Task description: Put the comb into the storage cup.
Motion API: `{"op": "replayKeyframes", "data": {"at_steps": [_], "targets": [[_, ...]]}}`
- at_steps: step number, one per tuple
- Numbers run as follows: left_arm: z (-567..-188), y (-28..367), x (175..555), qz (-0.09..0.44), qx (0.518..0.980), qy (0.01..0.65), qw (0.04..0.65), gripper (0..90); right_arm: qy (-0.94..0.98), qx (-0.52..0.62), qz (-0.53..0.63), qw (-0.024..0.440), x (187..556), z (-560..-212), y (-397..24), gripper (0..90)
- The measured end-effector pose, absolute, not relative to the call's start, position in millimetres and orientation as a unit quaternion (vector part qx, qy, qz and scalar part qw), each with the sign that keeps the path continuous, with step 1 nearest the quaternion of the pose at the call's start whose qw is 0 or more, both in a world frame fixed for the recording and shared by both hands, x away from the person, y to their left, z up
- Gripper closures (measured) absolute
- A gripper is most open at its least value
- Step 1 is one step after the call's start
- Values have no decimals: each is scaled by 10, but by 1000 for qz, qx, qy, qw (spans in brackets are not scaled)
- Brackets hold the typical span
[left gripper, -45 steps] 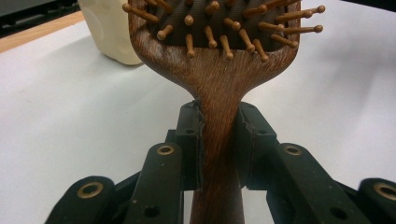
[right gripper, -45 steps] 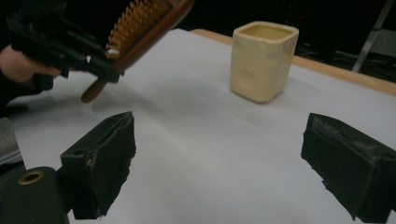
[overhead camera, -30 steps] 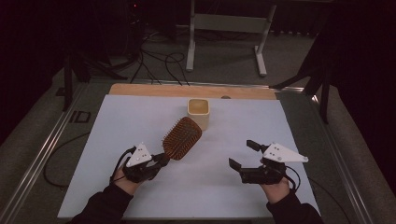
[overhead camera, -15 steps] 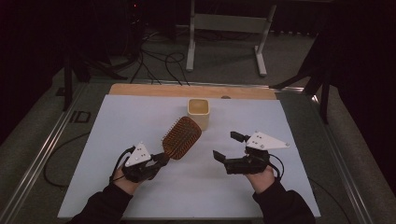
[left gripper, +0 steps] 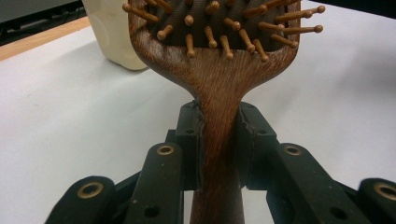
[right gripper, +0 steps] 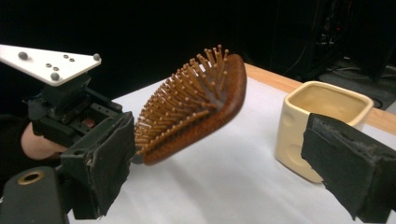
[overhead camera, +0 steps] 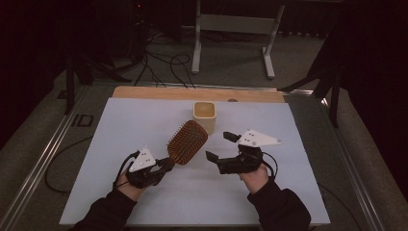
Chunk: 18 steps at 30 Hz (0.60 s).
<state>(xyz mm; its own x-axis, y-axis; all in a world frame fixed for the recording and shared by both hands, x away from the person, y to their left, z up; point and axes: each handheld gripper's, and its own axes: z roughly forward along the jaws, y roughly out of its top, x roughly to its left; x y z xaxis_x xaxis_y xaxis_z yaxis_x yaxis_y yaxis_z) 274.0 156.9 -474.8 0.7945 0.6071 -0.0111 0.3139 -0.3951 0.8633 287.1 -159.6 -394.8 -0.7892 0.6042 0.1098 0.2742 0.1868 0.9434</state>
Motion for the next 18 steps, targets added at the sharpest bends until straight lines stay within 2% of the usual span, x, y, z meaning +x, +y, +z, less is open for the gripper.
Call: {"op": "replayKeyframes", "data": {"at_steps": [12, 18], "targets": [[-4742, 1577, 2738, 160, 818, 280, 476, 739, 748, 315, 572, 121, 3052, -3987, -1388, 96], [-4745, 1575, 2735, 161, 818, 279, 477, 739, 734, 343, 579, 94, 3138, -4002, -1306, 96]]}}
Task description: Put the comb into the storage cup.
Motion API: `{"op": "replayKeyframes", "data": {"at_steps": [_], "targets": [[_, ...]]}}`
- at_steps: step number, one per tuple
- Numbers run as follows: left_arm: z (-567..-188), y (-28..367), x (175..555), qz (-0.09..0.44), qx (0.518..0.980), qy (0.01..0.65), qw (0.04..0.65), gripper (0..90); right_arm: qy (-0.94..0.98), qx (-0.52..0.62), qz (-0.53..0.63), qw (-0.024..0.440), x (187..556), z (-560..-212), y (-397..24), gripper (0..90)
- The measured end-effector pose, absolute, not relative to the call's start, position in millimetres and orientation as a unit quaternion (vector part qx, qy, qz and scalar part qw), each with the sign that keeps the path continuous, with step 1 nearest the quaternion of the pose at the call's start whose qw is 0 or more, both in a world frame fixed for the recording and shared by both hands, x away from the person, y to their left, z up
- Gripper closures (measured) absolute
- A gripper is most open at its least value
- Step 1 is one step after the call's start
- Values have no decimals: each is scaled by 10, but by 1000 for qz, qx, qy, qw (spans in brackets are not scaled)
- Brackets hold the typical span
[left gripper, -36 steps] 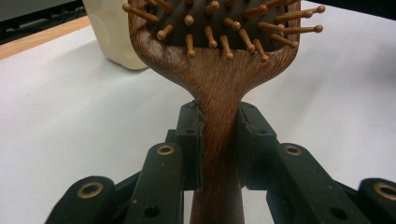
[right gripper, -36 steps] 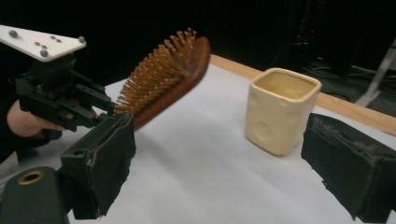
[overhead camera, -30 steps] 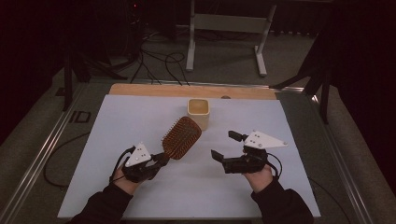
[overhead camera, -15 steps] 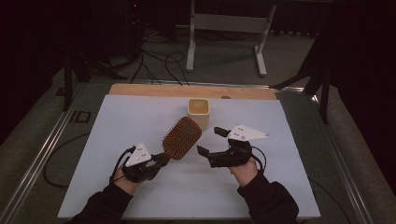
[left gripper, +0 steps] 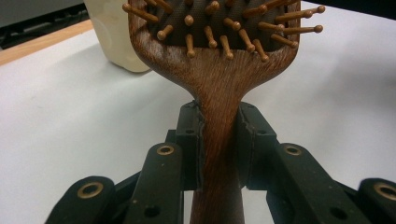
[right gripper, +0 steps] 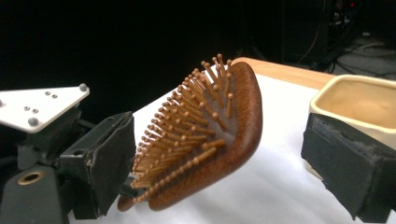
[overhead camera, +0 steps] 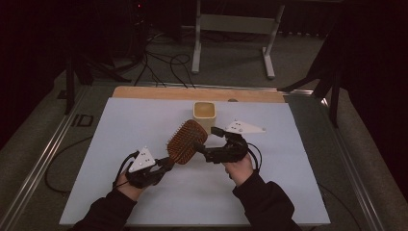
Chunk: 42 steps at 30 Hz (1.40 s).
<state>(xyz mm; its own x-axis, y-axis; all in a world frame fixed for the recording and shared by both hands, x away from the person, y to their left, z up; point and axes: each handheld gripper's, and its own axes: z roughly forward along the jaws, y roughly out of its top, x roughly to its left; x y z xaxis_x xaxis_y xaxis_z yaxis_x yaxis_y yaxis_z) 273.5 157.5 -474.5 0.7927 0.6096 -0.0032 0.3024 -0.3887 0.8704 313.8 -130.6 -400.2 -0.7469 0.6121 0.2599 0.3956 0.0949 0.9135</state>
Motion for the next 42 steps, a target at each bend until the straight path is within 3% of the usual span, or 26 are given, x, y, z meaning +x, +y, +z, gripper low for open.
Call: {"op": "replayKeyframes", "data": {"at_steps": [7, 17, 23, 26, 34, 42], "targets": [[-4747, 1580, 2739, 162, 817, 280, 478, 739, 722, 372, 579, 76, 3184, -4022, -1225, 95], [-4742, 1584, 2733, 161, 815, 276, 483, 739, 703, 410, 581, -6, 3281, -4092, -1130, 95], [-4741, 1578, 2732, 161, 817, 273, 483, 739, 696, 422, 577, -60, 3331, -4150, -1100, 160], [-4748, 1564, 2724, 162, 818, 270, 482, 739, 687, 425, 583, -88, 3341, -4179, -1077, 242], [-4747, 1563, 2720, 160, 816, 268, 486, 739, 670, 437, 591, -103, 3350, -4187, -1076, 396], [-4753, 1561, 2723, 159, 816, 268, 487, 738, 671, 443, 585, -108, 3352, -4183, -1079, 434]]}}
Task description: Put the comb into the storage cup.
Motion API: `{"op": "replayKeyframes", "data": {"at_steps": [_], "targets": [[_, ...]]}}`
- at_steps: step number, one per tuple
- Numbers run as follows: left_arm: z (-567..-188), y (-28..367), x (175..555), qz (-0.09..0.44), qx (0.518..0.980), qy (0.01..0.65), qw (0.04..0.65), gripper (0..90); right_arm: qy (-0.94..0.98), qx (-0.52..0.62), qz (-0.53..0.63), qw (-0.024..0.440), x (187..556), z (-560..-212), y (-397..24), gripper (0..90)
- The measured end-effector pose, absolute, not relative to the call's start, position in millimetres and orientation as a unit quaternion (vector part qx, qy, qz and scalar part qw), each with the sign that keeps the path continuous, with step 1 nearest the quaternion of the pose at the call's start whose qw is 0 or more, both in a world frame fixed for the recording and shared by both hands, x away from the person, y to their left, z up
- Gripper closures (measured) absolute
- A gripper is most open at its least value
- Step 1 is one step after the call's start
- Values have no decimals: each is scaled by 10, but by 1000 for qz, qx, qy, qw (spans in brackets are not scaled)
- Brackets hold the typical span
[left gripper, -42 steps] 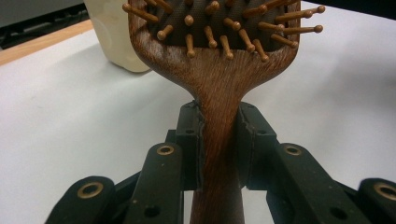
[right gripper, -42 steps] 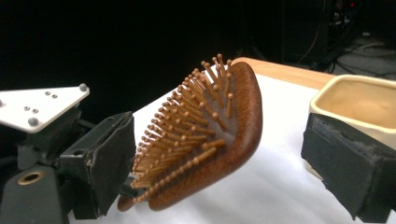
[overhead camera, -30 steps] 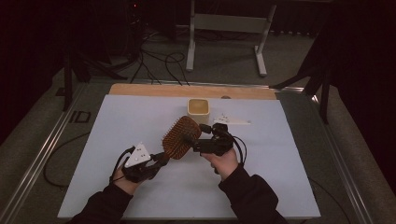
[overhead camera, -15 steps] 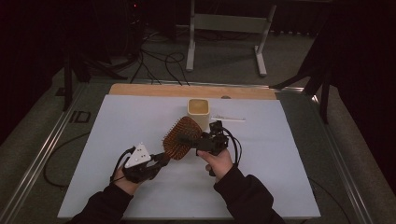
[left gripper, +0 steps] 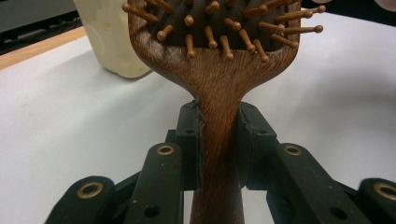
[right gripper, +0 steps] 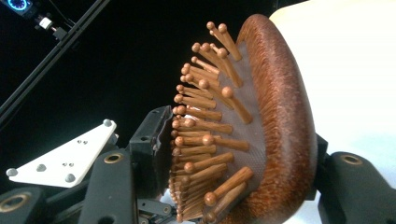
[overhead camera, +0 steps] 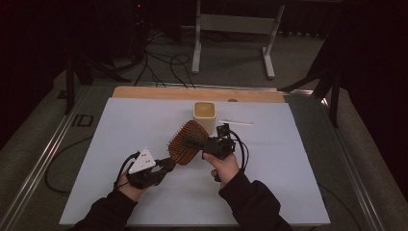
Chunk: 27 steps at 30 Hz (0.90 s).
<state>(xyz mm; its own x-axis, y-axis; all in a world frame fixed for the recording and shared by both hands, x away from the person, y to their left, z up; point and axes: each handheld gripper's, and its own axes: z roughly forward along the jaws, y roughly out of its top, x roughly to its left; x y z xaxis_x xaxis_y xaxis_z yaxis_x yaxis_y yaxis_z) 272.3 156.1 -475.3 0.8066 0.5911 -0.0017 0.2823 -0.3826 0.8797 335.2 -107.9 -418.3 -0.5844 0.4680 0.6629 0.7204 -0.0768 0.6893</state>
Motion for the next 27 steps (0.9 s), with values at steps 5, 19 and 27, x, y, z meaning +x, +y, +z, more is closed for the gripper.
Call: {"op": "replayKeyframes", "data": {"at_steps": [5, 19, 27], "targets": [[-4766, 1544, 2731, 160, 821, 268, 478, 738, -673, -443, -583, 108, 3353, -4181, -1081, 464], [-4781, 1539, 2753, 142, 818, 267, 489, 737, -681, -439, -580, 84, 3301, -4131, -1062, 508], [-4828, 1541, 2782, 121, 813, 271, 501, 673, -690, -430, -578, 71, 3288, -4106, -1054, 514]]}}
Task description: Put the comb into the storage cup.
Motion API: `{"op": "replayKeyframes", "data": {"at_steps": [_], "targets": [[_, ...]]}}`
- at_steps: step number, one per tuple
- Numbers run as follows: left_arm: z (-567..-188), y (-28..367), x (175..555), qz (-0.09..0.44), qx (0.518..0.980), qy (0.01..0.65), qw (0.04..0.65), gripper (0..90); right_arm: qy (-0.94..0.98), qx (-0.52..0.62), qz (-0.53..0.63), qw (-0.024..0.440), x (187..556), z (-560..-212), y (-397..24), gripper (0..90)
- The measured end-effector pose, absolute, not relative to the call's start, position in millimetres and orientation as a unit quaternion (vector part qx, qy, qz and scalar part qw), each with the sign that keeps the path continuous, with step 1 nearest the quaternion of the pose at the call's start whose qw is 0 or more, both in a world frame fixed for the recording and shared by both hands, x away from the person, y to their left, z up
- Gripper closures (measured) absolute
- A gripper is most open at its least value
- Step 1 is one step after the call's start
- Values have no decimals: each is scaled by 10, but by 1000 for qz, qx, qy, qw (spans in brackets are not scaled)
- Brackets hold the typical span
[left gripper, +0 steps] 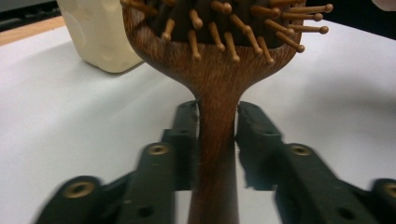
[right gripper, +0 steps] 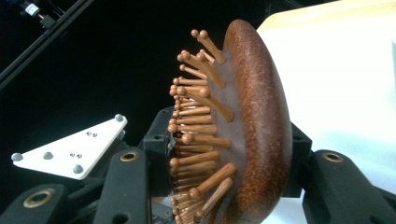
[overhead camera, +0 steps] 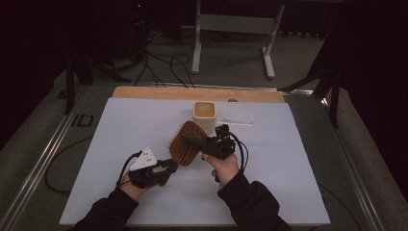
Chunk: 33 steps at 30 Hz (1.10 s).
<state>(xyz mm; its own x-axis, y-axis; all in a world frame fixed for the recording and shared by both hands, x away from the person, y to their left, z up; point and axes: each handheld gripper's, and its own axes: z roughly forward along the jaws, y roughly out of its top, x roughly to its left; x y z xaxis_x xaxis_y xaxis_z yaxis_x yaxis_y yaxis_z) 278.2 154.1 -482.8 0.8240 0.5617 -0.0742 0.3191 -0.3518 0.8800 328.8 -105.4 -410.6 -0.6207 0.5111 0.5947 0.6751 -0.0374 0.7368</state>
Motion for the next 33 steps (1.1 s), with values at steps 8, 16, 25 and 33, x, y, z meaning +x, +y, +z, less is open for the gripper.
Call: {"op": "replayKeyframes", "data": {"at_steps": [8, 16, 25, 33], "targets": [[-4825, 1524, 2805, 98, 813, 282, 499, 467, -696, -421, -579, 56, 3277, -4032, -1073, 514], [-4800, 1538, 2801, 113, 811, 293, 495, 304, -697, -417, -581, 50, 3277, -3983, -1107, 513], [-4791, 1538, 2802, 111, 819, 295, 479, 138, -696, -414, -586, 37, 3285, -3908, -1164, 513], [-4807, 1548, 2795, 96, 833, 283, 465, 2, -696, -411, -588, 24, 3307, -3814, -1227, 513]]}}
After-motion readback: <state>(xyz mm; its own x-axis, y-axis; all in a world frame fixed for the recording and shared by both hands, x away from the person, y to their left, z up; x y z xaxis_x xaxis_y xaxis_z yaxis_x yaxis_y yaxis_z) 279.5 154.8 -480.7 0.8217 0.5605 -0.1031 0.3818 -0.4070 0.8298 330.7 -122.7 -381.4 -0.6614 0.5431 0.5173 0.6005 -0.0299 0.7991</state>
